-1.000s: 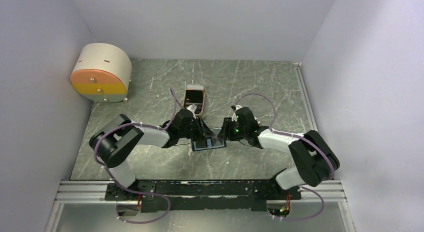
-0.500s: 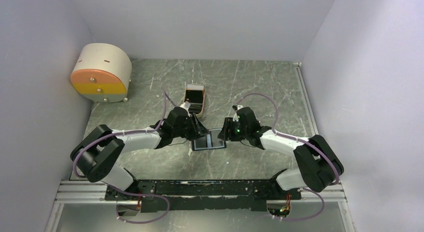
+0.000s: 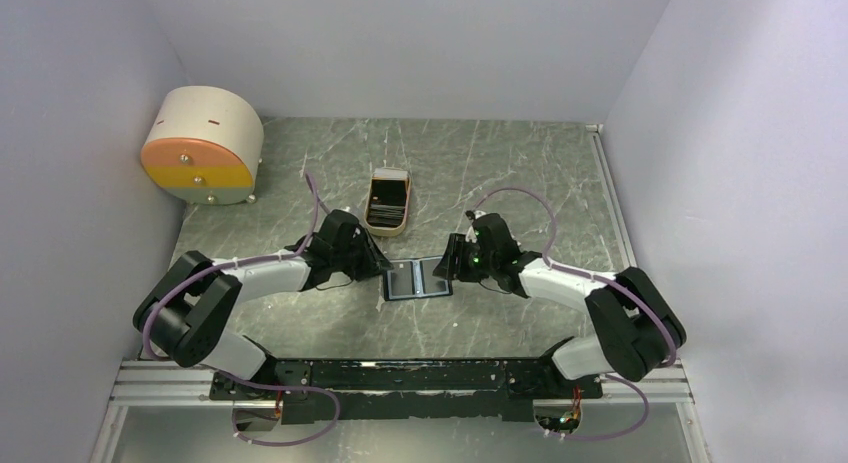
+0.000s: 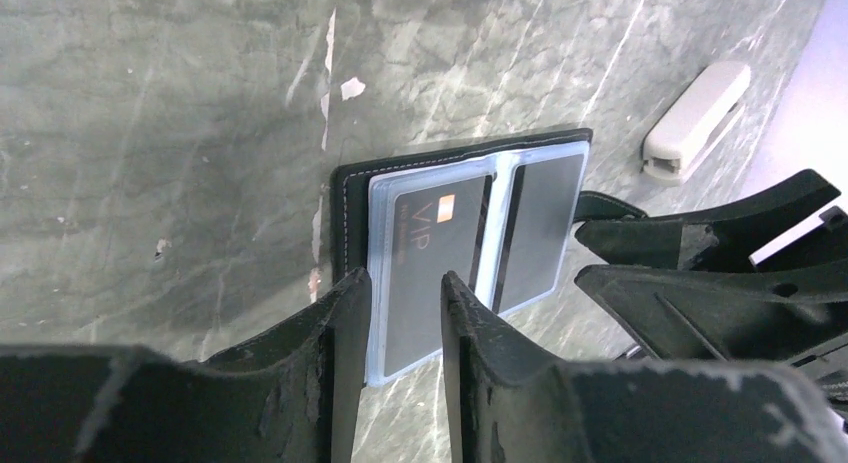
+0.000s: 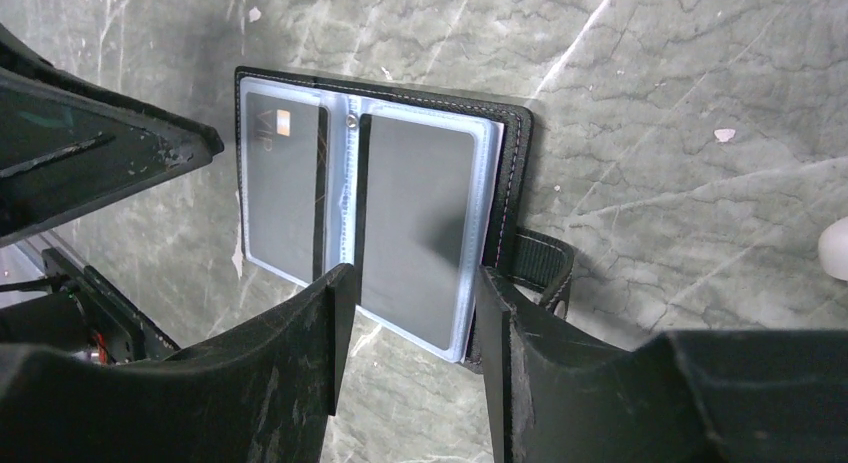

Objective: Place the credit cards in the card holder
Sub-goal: Insert the credit card into the card holder, then turn over the card slot in the card holder.

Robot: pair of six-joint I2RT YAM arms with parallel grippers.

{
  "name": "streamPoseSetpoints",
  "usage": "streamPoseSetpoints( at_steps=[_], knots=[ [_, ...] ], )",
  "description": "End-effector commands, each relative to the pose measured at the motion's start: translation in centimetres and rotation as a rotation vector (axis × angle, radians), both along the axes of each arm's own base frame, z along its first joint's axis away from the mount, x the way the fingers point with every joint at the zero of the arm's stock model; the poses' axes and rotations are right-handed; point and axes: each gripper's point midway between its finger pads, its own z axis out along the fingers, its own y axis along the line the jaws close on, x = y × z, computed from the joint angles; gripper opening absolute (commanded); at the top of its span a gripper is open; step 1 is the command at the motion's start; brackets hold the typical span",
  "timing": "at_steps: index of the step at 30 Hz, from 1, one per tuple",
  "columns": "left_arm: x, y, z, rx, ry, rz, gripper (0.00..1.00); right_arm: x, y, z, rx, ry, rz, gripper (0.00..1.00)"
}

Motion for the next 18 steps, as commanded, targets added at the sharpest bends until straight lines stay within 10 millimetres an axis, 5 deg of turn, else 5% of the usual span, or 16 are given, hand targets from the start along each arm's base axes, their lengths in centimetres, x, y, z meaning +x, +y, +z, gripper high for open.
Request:
streamPoseSetpoints(
  at_steps=[1,18],
  knots=[
    [-0.7,1.0,-1.2,0.058,0.019,-0.025,0.38,0.9,0.8,0.4,0.03,0.001,-0.007,0.51],
    [-1.7,0.3,-3.3,0.044,0.072,-0.081,0.33,0.7,1.9,0.7,0.08,0.012,0.023,0.48]
  ],
)
